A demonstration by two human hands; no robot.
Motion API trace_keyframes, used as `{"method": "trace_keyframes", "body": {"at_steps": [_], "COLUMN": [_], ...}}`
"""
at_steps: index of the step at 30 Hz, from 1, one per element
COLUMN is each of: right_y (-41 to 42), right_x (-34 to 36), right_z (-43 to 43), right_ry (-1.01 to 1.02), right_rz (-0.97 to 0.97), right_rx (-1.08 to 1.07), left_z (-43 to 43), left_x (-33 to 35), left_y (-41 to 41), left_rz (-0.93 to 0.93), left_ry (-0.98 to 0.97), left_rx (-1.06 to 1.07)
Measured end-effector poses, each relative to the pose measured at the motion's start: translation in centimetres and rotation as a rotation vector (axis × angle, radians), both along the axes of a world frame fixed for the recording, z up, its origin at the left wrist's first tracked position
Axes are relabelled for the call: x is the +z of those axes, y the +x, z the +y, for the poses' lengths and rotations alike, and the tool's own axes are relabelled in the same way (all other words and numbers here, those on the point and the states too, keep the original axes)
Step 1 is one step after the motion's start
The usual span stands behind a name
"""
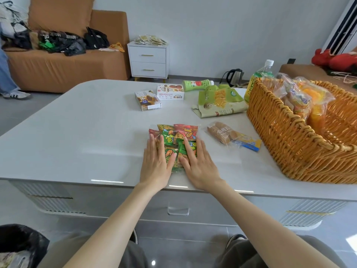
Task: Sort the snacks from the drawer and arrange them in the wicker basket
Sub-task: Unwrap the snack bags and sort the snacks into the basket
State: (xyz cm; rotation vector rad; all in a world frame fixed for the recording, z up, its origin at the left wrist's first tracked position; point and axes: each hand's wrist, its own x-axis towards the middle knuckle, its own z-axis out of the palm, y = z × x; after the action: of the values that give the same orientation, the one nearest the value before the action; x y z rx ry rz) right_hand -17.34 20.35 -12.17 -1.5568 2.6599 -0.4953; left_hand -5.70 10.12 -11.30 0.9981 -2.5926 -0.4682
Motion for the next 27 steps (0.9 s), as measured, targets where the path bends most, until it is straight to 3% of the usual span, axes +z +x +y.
{"method": "trace_keyframes", "body": {"at_steps": [5,8,12,16,19,21,23,25,27], "right_y": [-0.8,-0.9,-1.3,-0.8,-2.2,-3.5,-4.5,-5.0,-5.4], "right_x": [0.0,1.8,3.6,4.6,4.7,5.0,5.4,5.6,5.6], "right_z": [0.9,1.8,2.5,1.9,1.5,1.7,2.2,2.9,3.7], "right_ry": [0.173,0.257,-0.005,-0.109,-0.109,-0.141,-0.163,-0.179,-0.158], "right_rz": [0.013,-0.136,-0.378,-0.587,-0.531,-0.332,-0.136,-0.129,-0.169], "right_rx": [-0.049,-0.124,-0.199,-0.208,-0.191,-0.228,-0.258,-0.241,-0.199], "left_z": [-0.9,-1.3,-2.2,-3.2,-2.5,-1.3,0.3,1.1,1.0], "left_x": [0.4,0.9,2.4,3.2,3.8,4.6,5.8,6.5,7.0], "left_y": [1.3,1.9,1.2,0.9,1.1,1.3,1.7,2.0,1.6], "left_rz": [-0.149,-0.163,0.087,0.211,0.106,0.074,-0.004,-0.020,0.065], "left_ry": [0.136,0.229,0.444,0.572,0.498,0.589,0.453,0.070,-0.121], "left_rx": [0.119,0.108,0.149,0.236,0.179,0.124,0.071,0.099,0.135]}}
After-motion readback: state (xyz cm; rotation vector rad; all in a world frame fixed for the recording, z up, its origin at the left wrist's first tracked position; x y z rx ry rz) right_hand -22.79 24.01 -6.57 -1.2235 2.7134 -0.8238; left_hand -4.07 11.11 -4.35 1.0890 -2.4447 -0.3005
